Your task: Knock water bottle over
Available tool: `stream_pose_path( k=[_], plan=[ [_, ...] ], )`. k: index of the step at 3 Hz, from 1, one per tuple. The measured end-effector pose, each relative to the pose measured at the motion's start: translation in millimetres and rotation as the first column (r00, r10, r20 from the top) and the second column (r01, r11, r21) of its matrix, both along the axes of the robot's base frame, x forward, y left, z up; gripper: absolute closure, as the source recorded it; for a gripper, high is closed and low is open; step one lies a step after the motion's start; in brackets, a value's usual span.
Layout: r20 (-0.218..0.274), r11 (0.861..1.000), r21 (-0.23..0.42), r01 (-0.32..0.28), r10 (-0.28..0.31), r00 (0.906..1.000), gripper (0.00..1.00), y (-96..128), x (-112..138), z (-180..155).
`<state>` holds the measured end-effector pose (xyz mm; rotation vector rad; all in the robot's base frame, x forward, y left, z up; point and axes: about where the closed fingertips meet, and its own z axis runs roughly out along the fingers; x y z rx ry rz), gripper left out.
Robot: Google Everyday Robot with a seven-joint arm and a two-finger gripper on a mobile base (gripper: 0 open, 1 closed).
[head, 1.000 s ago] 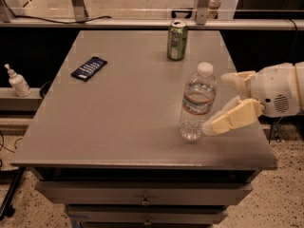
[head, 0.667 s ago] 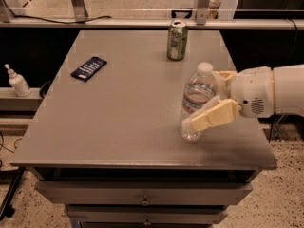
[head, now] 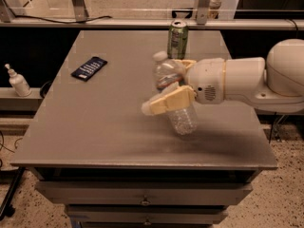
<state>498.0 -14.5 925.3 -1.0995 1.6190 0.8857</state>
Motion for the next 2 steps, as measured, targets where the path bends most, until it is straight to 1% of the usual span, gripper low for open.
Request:
stream_pose_path(
  k=[1, 2],
  plan=[
    [0.025, 0.999, 0.025, -0.025, 0.024, 0.9994, 0.0, 39.2, 22.8, 8.2],
    [0.026, 0.999, 0.026, -0.046, 0.046, 0.9986, 0.0, 63.0, 31.9, 4.2]
  ],
)
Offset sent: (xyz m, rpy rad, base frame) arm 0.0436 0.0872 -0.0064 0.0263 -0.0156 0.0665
